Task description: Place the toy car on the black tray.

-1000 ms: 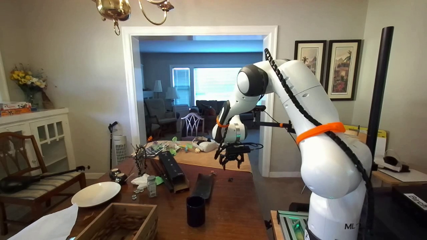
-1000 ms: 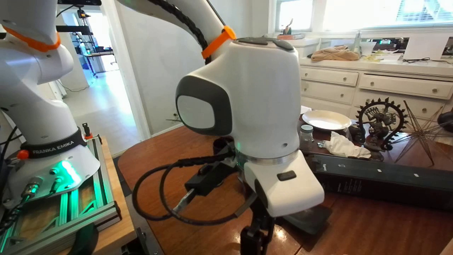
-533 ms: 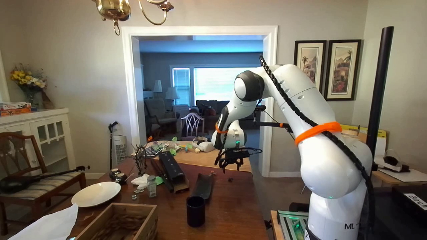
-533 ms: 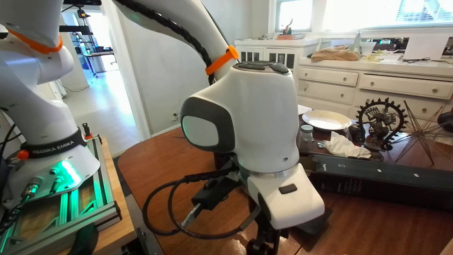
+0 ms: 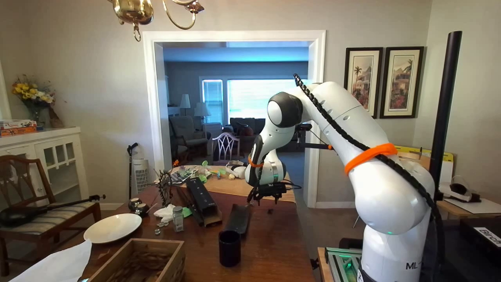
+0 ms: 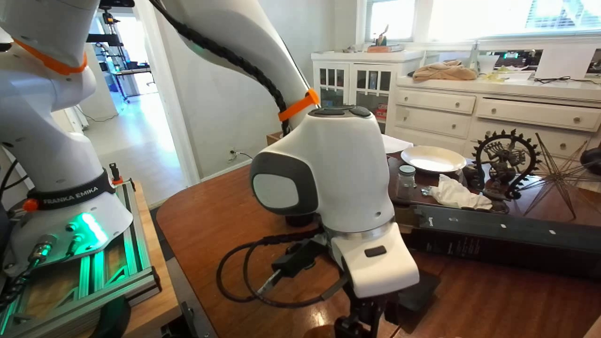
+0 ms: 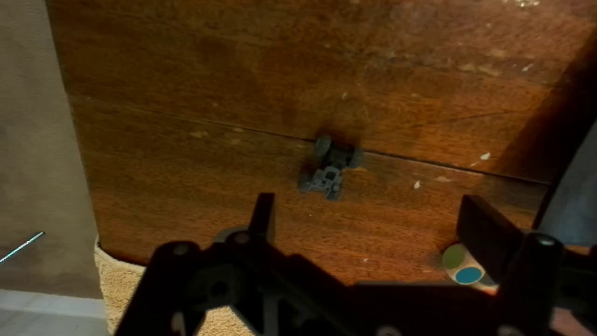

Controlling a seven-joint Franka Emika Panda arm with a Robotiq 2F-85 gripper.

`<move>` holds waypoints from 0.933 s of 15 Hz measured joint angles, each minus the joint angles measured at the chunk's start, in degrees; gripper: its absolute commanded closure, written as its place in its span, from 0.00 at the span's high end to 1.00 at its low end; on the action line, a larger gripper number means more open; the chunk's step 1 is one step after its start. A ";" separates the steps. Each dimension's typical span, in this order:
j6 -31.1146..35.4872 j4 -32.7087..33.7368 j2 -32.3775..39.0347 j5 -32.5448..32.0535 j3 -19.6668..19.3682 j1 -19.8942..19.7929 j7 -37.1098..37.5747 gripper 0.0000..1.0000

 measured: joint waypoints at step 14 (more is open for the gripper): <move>0.60 2.15 5.48 -1.27 -7.19 7.66 4.66 1.00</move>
